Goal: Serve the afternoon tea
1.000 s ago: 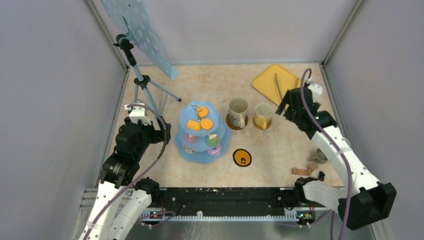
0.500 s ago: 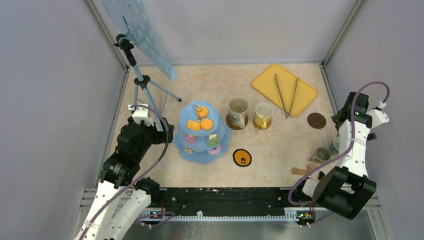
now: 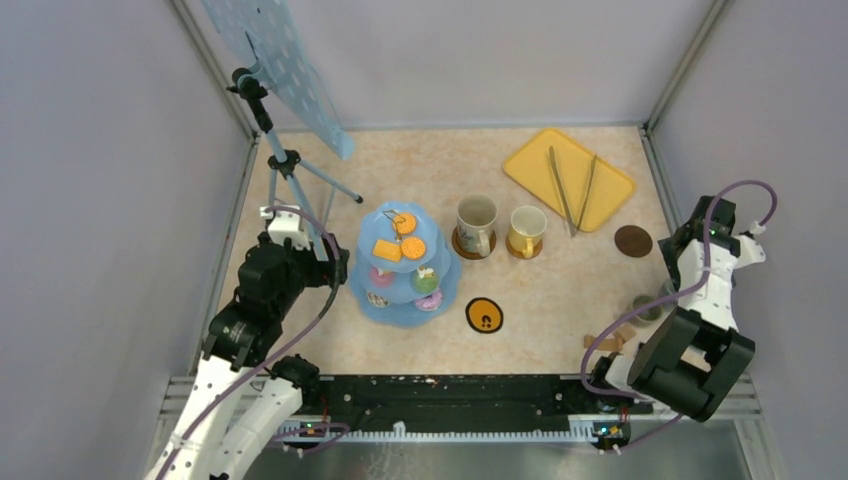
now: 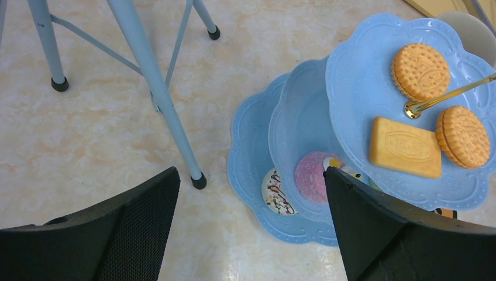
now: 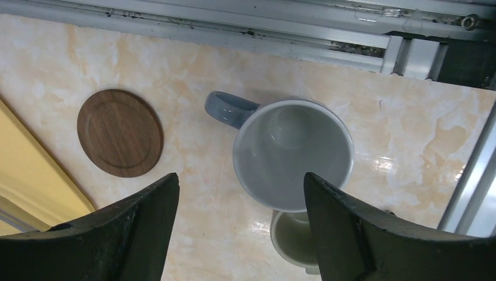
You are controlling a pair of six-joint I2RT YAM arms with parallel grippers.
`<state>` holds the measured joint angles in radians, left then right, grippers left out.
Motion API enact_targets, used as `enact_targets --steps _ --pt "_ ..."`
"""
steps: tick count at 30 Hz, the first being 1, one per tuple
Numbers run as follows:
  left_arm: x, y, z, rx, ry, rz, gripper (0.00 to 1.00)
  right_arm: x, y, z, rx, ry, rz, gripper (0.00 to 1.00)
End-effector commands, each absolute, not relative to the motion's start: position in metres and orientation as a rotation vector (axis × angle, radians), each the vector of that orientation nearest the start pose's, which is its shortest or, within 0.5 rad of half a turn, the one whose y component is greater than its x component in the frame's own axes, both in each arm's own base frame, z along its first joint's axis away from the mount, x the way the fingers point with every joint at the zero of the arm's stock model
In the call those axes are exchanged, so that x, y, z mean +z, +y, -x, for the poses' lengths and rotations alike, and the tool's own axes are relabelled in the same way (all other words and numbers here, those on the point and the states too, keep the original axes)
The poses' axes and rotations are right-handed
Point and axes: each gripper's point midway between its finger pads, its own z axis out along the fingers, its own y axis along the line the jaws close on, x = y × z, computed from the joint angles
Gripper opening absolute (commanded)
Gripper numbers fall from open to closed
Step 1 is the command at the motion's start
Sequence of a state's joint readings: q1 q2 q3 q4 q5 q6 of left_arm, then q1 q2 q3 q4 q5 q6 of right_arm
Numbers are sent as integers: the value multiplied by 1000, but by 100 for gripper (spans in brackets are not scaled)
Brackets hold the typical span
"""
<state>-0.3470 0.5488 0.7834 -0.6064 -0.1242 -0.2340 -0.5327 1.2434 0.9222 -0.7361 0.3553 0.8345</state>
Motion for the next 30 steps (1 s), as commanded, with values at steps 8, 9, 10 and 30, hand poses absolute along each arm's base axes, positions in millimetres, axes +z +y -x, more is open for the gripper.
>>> enact_targets --steps 8,9,10,30 --pt "247 -69 -234 -266 1926 -9 99 97 -189 -254 -295 1814 -1762 63" --pt "247 -68 -234 -266 1926 -9 99 95 -189 -254 -298 1811 -1764 61" --pt "246 -68 -234 -265 1927 -9 99 92 -189 -253 -299 1805 -1767 58" --pt "249 -69 -232 -276 1917 -11 99 105 -185 -275 -225 1949 -1537 0"
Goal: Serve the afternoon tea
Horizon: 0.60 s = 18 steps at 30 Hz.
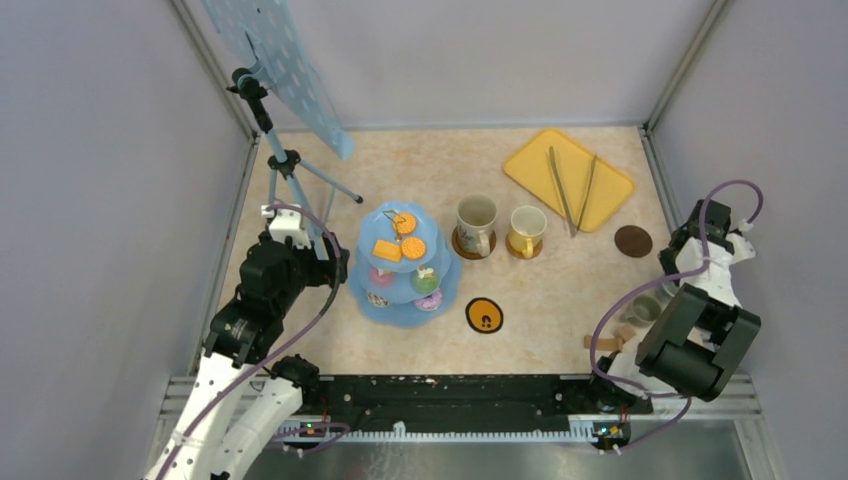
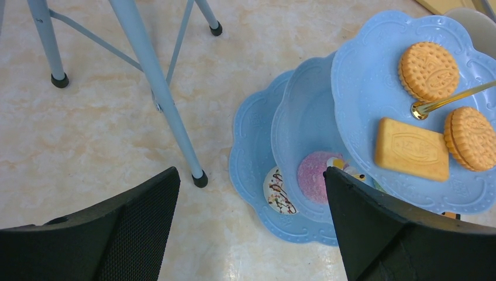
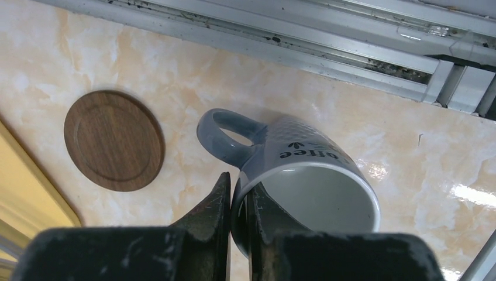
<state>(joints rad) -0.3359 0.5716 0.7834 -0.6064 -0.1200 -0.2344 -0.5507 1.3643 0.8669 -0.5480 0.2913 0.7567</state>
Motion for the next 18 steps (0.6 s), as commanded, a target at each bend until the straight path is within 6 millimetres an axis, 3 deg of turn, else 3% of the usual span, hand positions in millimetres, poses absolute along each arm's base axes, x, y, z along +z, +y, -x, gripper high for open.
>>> enact_targets --steps 1,5,8,10,13,15,18 --pt "248 -70 -232 -277 1918 -13 99 114 -185 -278 -222 1941 -1495 0" --pt "250 -69 -232 -276 1911 -12 99 168 -174 -301 -193 1883 -1237 0" --pt "251 -67 -231 -271 1906 -6 99 210 -142 -326 -178 1912 -924 0" --pt "252 -66 -231 -268 1902 -1 99 234 -100 -343 -106 1967 -652 0" --pt "253 -63 -231 -262 1896 10 99 266 -36 -352 31 1980 -279 0" --pt "254 -61 -231 -258 1891 19 99 286 25 -345 222 1936 74 0" --pt "256 -57 -231 -249 1880 34 99 309 103 -312 482 1795 503 0"
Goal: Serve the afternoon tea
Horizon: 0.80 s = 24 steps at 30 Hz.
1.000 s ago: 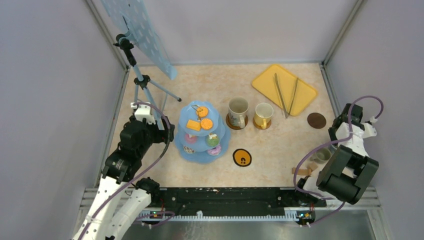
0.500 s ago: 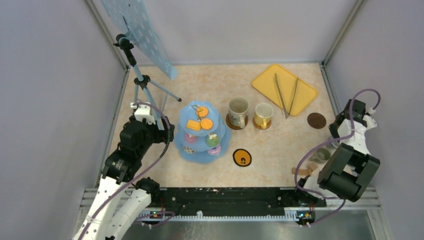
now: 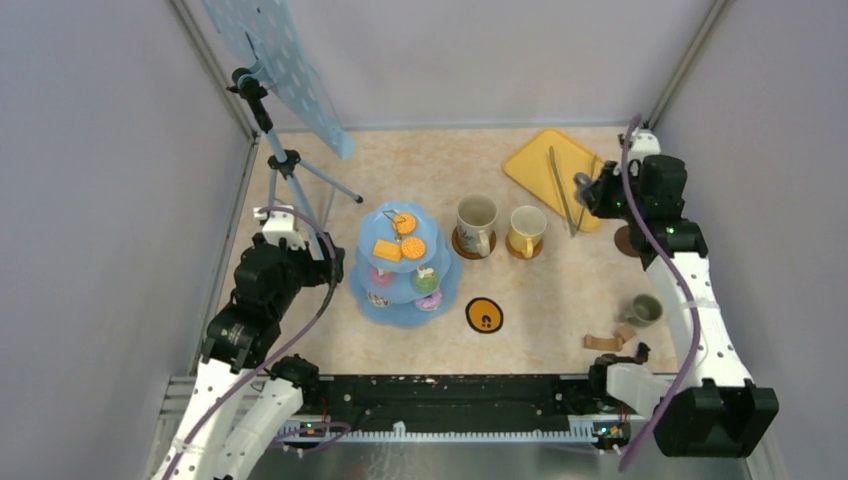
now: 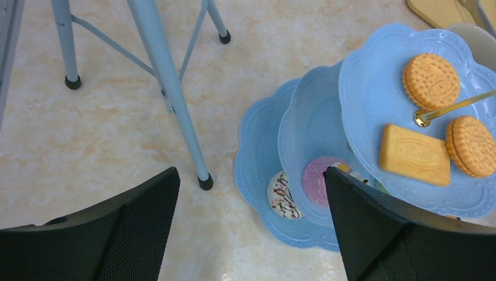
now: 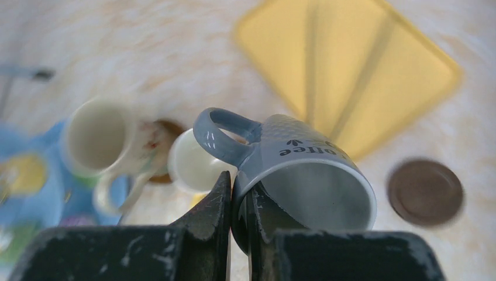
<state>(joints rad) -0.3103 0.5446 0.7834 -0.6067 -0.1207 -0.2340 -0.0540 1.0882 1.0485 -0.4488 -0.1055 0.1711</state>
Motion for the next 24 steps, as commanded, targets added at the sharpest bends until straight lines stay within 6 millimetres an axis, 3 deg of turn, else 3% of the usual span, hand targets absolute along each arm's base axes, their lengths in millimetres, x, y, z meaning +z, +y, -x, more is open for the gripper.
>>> enact_targets --steps 1,4,8,14,19,24 --pt "256 -56 -231 -246 1879 39 99 311 123 -298 546 1758 610 0" --pt "258 -52 -231 -240 1868 49 99 305 162 -260 645 1687 902 0" --pt "262 -48 -229 -234 1845 62 99 285 192 -211 668 1633 1261 0" --pt "270 -39 -225 -220 1796 87 99 222 207 -157 536 1514 1826 0" --pt "272 -40 -223 -229 1782 80 99 160 206 -148 317 1432 2228 0" --pt "275 -41 -221 -235 1768 75 99 129 215 -147 295 1276 2406 0"
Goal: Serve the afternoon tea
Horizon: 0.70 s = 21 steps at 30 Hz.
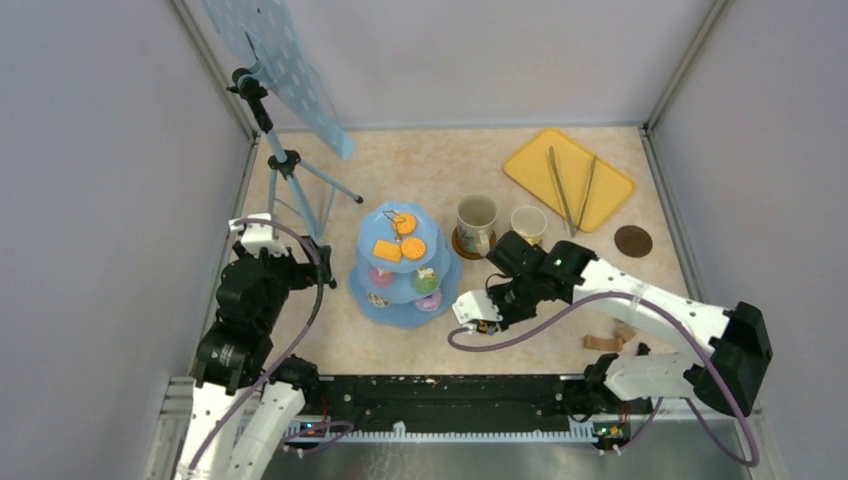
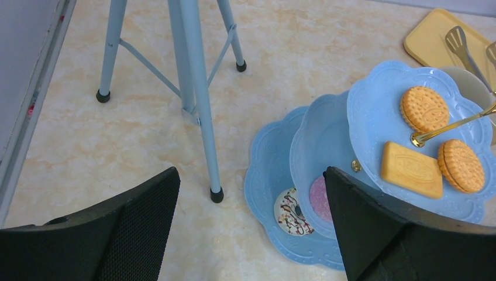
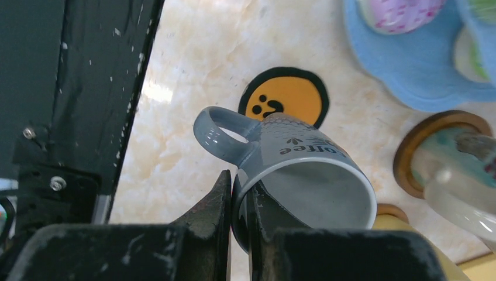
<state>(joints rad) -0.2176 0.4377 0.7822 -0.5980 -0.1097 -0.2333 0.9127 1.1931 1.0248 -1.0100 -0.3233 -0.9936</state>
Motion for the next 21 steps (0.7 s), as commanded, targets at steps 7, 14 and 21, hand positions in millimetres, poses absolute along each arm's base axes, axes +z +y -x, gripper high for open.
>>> enact_targets --steps 7,14,21 --pt "278 -43 -217 -243 1747 68 99 107 223 -151 313 1190 2529 0" --pt "280 -44 -214 -248 1733 63 99 102 224 -149 313 1149 2569 0" --pt "280 -47 -214 -255 1734 53 99 93 228 -149 316 1129 2580 0"
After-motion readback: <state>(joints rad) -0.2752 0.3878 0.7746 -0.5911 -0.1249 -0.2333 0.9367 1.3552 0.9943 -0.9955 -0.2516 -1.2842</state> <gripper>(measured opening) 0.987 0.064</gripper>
